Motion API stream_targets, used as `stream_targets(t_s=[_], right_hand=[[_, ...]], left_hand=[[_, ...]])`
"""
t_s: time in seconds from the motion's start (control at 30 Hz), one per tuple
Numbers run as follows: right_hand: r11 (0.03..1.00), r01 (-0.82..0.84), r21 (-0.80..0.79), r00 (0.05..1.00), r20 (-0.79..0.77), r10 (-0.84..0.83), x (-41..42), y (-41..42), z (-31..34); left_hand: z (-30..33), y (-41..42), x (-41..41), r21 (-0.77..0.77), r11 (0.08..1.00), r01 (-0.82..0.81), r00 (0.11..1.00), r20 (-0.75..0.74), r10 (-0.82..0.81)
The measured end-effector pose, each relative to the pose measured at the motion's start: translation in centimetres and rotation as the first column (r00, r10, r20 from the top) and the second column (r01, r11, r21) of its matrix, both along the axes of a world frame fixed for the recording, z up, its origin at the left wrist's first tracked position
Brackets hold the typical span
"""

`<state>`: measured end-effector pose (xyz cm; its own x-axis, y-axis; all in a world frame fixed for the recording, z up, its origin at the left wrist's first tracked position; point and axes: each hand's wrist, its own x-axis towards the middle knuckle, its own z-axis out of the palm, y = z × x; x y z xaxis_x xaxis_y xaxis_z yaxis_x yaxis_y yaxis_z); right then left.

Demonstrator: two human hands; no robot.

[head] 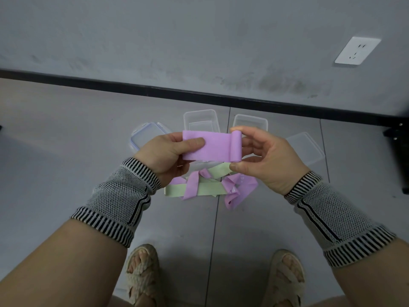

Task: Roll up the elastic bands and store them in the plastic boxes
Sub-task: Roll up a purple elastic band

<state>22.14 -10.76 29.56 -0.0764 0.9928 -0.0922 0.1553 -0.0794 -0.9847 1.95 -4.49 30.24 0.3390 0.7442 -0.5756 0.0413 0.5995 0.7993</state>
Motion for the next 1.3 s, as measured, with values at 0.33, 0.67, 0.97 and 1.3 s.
stream_targets(t_s=[0.33,0.67,0.97,1.3], right_hand=[[0.992,0.041,0.116,0.949,0.307,-0.075,-0.5,0.1,-1.0],[0.980,0.075,0.187,0.865,0.477,-0.157,-1.8,0.2,-1.2],[0.937,0.077,0.340,0.794,0.548,-0.264,-2.4,0.2,-1.3],[0.907,0.040,0.420,0.762,0.574,-0.300,-3.1,0.0,-1.5]], left_hand=[[0.0,-0.6,0.8,0.084,0.996,-0.041,0.998,0.044,0.038],[0.2,-2.1,2.5,0.217,0.975,-0.049,0.998,0.038,0.041],[0.3,-3.3,3.5,0.647,0.759,0.079,0.936,-0.309,0.167],[0.3,-4.5,4.5,0.740,0.669,0.062,0.889,-0.346,0.299]])
